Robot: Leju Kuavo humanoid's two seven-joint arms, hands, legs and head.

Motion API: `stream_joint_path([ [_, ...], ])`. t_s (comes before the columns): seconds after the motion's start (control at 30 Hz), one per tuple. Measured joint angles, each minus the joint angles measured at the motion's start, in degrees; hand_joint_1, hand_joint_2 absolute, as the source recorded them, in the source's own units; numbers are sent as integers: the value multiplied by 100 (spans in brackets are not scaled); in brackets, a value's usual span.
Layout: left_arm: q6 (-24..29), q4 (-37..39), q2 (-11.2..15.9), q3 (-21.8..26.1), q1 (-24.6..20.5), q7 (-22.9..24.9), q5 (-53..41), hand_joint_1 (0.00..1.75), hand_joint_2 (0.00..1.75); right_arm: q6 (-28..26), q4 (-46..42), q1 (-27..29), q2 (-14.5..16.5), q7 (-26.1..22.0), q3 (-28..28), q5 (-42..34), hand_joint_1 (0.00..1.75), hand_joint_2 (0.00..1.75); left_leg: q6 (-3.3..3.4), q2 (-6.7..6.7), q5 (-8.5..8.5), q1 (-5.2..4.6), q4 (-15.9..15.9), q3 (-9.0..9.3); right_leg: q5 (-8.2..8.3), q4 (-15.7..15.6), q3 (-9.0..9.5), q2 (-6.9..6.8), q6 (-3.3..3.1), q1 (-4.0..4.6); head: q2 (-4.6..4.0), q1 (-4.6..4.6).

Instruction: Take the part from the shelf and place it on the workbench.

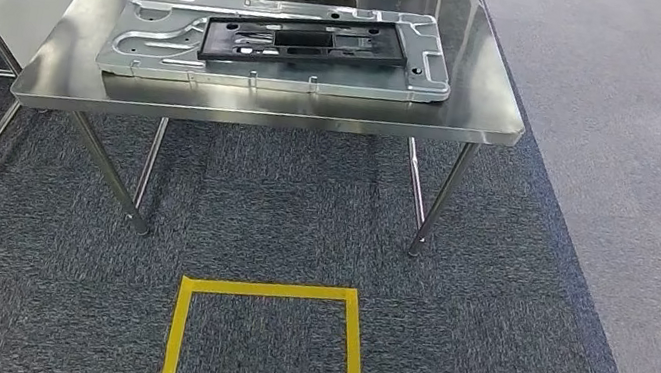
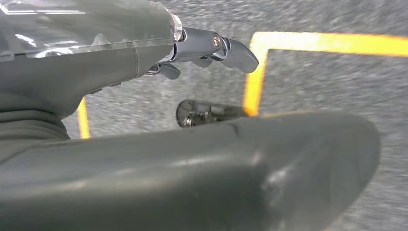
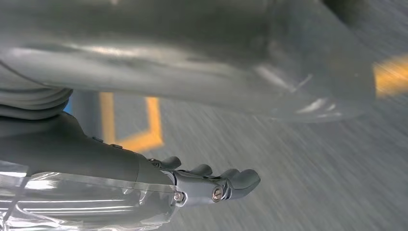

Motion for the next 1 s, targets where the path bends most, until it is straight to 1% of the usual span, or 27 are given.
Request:
stream_joint_path([
  [0.03,1,-1,-12,-67,-24,52,-27,0,0,176,1,-6,39,162,-36,-14,0,0,43,-2,-2,-15,-496,361,49,24,-56,2,19,9,0,0],
  [0.07,3,-2,-24,-122,-48,87,-51,0,0,296,2,-12,73,233,-64,-15,0,0,91,-4,-64,-31,-904,637,100,38,-87,0,45,14,0,1],
  [0.1,5,-2,-37,-177,-69,104,-75,0,0,378,2,-23,100,255,-90,-15,0,0,137,-5,-139,-50,-1177,804,151,43,-101,-3,78,10,0,1],
  [0.17,-12,-2,-61,-265,-86,98,-109,0,0,471,4,-34,127,257,-133,0,0,0,227,1,-117,-64,-1328,816,259,22,-121,-6,153,-1,0,1],
  [0.2,-32,-3,-69,-297,-90,78,-113,0,0,494,6,-39,131,234,-147,23,0,0,272,13,-48,-59,-1341,762,217,49,-152,3,187,-10,0,0],
  [0.23,-55,-3,-73,-315,-93,54,-90,0,0,513,7,-39,133,192,-154,65,0,0,319,24,32,-50,-1352,691,59,151,-202,14,216,-15,0,0],
  [0.27,-76,-4,-77,-324,-97,28,-48,0,0,536,8,-39,134,138,-155,122,0,0,353,33,116,-39,-1362,606,-206,362,-273,24,240,-22,0,1],
  [0.33,-100,-4,-75,-322,-95,-1,38,0,0,601,8,-47,138,39,-145,258,0,0,386,38,268,-46,-1351,407,-836,1071,-438,34,278,-41,0,1],
  [0.37,-104,-3,-72,-316,-87,-5,62,0,0,635,8,-55,141,12,-136,318,0,0,380,39,342,-50,-1335,302,-997,1426,-486,34,294,-47,0,1],
  [0.4,-103,-3,-68,-308,-81,-5,68,0,0,662,9,-64,147,1,-126,368,0,0,371,41,413,-53,-1309,188,-1007,1660,-470,34,305,-52,0,1],
  [0.43,-96,-3,-64,-300,-77,-3,72,0,0,686,9,-76,153,7,-117,404,0,0,360,43,477,-54,-1272,71,-887,1709,-367,34,309,-57,0,0],
  [0.47,-85,-3,-61,-294,-78,2,74,0,0,703,9,-89,158,25,-111,426,0,0,348,44,534,-53,-1228,-44,-712,1552,-163,34,304,-61,0,0],
  [0.5,-73,-4,-61,-291,-82,9,75,0,0,718,9,-107,162,51,-107,440,0,0,333,44,583,-53,-1175,-149,-584,1209,137,35,288,-63,0,0],
  [0.53,-62,-4,-61,-290,-85,17,75,0,0,735,8,-130,164,83,-104,446,0,0,313,41,626,-60,-1115,-240,-570,736,492,35,264,-50,0,1],
  [0.57,-53,-4,-62,-290,-87,24,75,0,0,748,8,-153,166,112,-102,450,0,0,286,40,669,-67,-1066,-309,-635,300,793,36,232,-37,0,1],
  [0.6,-45,-4,-61,-290,-91,31,74,0,0,760,8,-171,170,137,-101,451,0,0,255,40,716,-69,-1032,-353,-719,-17,996,36,195,-20,0,1],
  [0.63,-37,-4,-60,-290,-92,39,73,0,0,767,8,-182,176,154,-100,451,0,0,221,42,766,-69,-1020,-380,-776,-186,1083,36,158,-1,0,1],
  [0.7,-19,-3,-43,-290,-86,54,72,0,0,771,12,-184,201,174,-99,451,0,0,151,34,817,-51,-1009,-417,-703,-205,1020,18,76,0,0,1],
  [0.73,-10,-3,-33,-290,-78,62,71,0,0,773,16,-185,215,179,-98,451,0,0,116,23,704,-41,-927,-459,-640,-207,967,4,31,-7,0,1],
  [0.77,-5,-3,-23,-291,-69,68,70,0,0,775,19,-186,226,185,-98,451,0,0,82,11,478,-29,-744,-525,-567,-214,897,-12,-9,-17,0,1],
  [0.8,-2,-2,-16,-291,-65,72,69,0,0,776,21,-188,235,186,-97,451,0,0,53,1,165,-9,-461,-606,-494,-216,817,-24,-36,-21,0,1],
  [0.83,1,-2,-16,-292,-63,74,69,0,0,776,21,-186,235,185,-97,451,0,0,26,-1,-150,3,-85,-689,-420,-211,717,-26,-52,-18,0,1],
  [0.87,2,-2,-14,-292,-63,75,69,0,0,776,21,-183,235,184,-97,451,0,0,4,0,-365,17,282,-747,-346,-200,615,-29,-53,-16,0,0],
  [0.9,4,-2,-10,-292,-63,75,69,0,0,776,21,-180,237,182,-97,451,0,0,-11,0,-431,29,562,-754,-271,-179,499,-29,-48,-14,0,0],
  [0.93,5,-2,-5,-292,-64,75,69,0,0,777,21,-179,240,181,-97,451,0,0,-20,0,-364,38,699,-691,-201,-147,375,-27,-38,-15,0,0],
  [0.97,7,-2,2,-292,-66,76,69,0,0,777,21,-180,243,180,-97,451,0,0,-20,0,-195,44,609,-527,-142,-104,254,-25,-24,-17,0,0],
  [1.0,8,-2,8,-292,-70,76,69,0,0,778,22,-181,247,179,-97,451,0,0,-13,-1,-32,49,338,-268,-87,-53,135,-23,-6,-20,0,0],
])
